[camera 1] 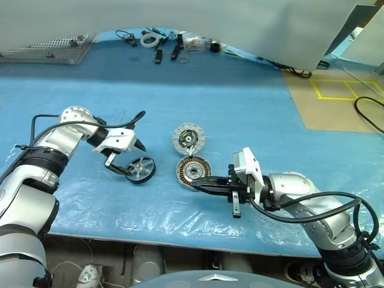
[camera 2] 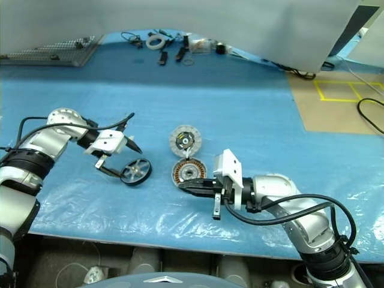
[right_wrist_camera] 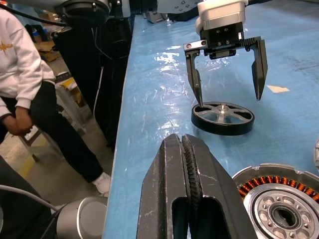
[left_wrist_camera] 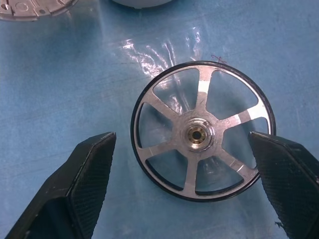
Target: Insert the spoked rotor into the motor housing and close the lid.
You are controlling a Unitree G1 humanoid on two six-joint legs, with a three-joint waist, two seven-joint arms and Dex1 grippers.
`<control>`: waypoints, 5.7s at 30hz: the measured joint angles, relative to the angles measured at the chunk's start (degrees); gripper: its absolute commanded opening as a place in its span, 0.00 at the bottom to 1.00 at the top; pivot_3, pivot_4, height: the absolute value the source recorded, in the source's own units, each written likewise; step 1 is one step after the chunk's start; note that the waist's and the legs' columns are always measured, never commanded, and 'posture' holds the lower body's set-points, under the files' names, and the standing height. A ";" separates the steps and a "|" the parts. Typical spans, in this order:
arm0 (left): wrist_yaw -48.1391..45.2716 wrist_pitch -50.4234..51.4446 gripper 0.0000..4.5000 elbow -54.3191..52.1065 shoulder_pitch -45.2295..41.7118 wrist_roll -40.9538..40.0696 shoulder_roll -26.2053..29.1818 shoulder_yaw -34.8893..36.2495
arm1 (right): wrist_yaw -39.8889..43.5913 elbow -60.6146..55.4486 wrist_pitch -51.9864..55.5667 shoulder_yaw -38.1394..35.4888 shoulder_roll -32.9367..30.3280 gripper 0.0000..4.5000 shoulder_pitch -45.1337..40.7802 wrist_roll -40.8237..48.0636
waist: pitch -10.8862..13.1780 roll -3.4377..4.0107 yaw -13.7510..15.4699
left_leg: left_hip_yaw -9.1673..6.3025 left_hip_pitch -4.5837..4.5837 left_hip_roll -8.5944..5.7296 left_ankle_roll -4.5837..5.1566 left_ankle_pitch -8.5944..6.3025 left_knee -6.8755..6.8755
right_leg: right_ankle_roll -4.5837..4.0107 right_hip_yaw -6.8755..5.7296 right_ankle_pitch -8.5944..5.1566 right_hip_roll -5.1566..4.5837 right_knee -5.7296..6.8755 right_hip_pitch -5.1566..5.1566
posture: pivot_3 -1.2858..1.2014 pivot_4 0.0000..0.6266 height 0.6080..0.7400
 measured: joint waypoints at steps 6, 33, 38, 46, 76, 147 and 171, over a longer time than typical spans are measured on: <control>0.00 -1.24 1.00 0.07 -0.56 -0.60 0.33 -3.07 | 1.08 4.71 -0.40 -0.15 -0.34 0.00 -3.04 -0.30 | 0.00 0.00 -0.01 | 0.00 -0.04 0.00 0.00 0.00 0.01 | 0.00 -0.01 0.00 0.00 0.00 0.00 | 0.52 0.24 1.00; 0.00 -0.63 1.00 -2.99 0.55 -2.74 1.17 -6.26 | -1.15 4.14 1.22 -0.02 -2.08 0.00 -2.83 -0.68 | 0.00 0.00 0.04 | -0.01 -0.04 0.00 0.00 0.00 0.02 | 0.02 -0.04 0.01 -0.01 0.01 0.00 | 0.52 0.24 1.00; 0.00 1.77 1.00 -4.71 0.39 -5.04 2.40 -6.29 | -1.21 3.46 1.65 0.03 -2.62 0.00 -2.83 -0.68 | 0.00 0.00 -0.01 | -0.01 -0.04 0.01 0.00 0.00 0.02 | 0.02 -0.04 0.01 0.00 0.01 0.00 | 0.52 0.24 1.00; 0.00 3.30 1.00 -4.72 -0.98 -5.88 4.06 -6.36 | -1.16 3.04 1.74 0.51 -2.85 0.00 -2.82 -0.70 | 0.00 0.00 0.02 | -0.01 -0.03 0.00 0.00 0.00 0.02 | 0.02 -0.04 0.01 -0.01 0.01 0.00 | 0.52 0.24 1.00; 0.00 5.67 0.66 -4.04 2.19 2.39 -0.86 -0.79 | -1.03 3.05 1.51 1.61 -4.06 0.00 -2.32 -1.97 | 0.00 0.00 0.03 | -0.02 -0.06 0.00 0.00 0.00 0.02 | 0.02 -0.04 0.01 -0.02 0.00 0.00 | 0.52 0.24 1.00; 8.72 20.98 0.30 -23.66 15.88 -7.23 -16.53 14.91 | 5.15 10.40 -6.56 -9.64 -7.27 0.00 7.65 -1.98 | -0.01 0.03 -0.11 | -0.01 -0.19 -0.03 0.02 0.00 -0.01 | -0.09 -0.01 -0.06 -0.03 -0.11 0.05 | 0.52 0.24 1.00; 8.00 24.33 0.30 -26.25 14.12 -8.55 -18.28 14.67 | 5.25 11.37 -9.00 -9.76 -7.28 0.00 8.94 -2.36 | -0.01 0.03 -0.11 | -0.02 -0.23 -0.03 0.03 0.00 0.00 | -0.17 -0.01 -0.10 -0.04 -0.12 0.05 | 0.52 0.24 1.00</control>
